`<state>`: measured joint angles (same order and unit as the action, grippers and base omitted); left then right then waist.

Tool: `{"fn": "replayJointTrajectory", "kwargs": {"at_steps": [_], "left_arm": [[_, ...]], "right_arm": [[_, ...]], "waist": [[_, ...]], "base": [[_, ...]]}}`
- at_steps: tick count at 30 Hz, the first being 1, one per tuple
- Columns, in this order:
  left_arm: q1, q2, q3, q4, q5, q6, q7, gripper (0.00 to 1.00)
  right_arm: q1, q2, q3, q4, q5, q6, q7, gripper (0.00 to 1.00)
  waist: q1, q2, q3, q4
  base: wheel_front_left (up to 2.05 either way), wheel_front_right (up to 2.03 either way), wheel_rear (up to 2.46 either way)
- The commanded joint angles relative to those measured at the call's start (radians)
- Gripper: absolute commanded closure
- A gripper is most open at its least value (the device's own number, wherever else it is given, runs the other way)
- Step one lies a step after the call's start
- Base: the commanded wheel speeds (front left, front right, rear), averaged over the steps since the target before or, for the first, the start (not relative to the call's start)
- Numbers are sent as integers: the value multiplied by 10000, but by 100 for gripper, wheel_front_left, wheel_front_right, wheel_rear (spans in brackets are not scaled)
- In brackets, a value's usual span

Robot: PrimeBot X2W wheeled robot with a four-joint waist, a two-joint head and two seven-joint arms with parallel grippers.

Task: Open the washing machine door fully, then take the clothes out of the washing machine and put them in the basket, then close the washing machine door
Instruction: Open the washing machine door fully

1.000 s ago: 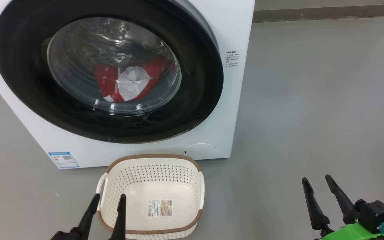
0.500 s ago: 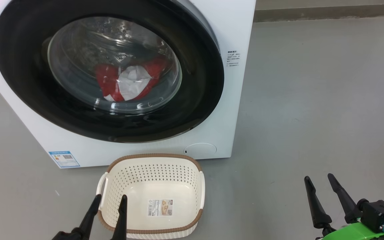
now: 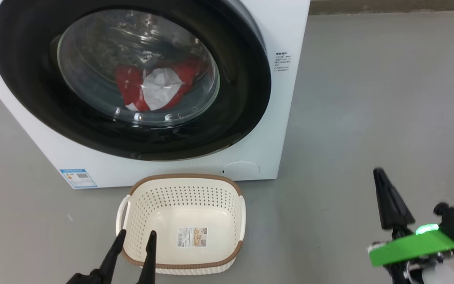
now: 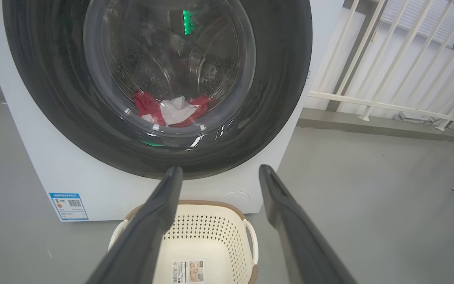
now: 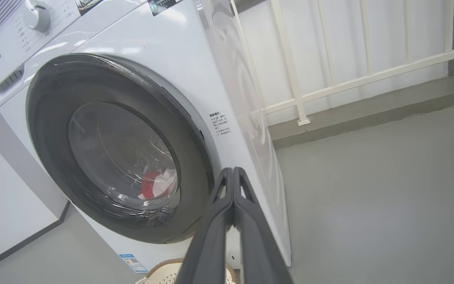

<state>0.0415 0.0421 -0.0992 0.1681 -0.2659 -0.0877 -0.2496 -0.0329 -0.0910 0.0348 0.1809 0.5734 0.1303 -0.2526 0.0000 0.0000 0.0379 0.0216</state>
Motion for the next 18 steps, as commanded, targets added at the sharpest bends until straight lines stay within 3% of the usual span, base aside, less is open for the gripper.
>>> {"fn": "replayJointTrajectory", "kwargs": {"at_steps": [1, 18], "left_arm": [[-353, 81, 248, -264, -78, -21, -122, 0], [-1317, 81, -230, -194, -282, -72, -122, 0]], "right_arm": [[-650, -142, 248, -290, 271, 4, -91, 100], [-4525, -816, 303, 97, 1820, 4, -92, 100]], "waist": [[0, 0, 123, 128], [0, 0, 1256, 1132]], "base": [[0, 0, 0], [0, 0, 0]]}}
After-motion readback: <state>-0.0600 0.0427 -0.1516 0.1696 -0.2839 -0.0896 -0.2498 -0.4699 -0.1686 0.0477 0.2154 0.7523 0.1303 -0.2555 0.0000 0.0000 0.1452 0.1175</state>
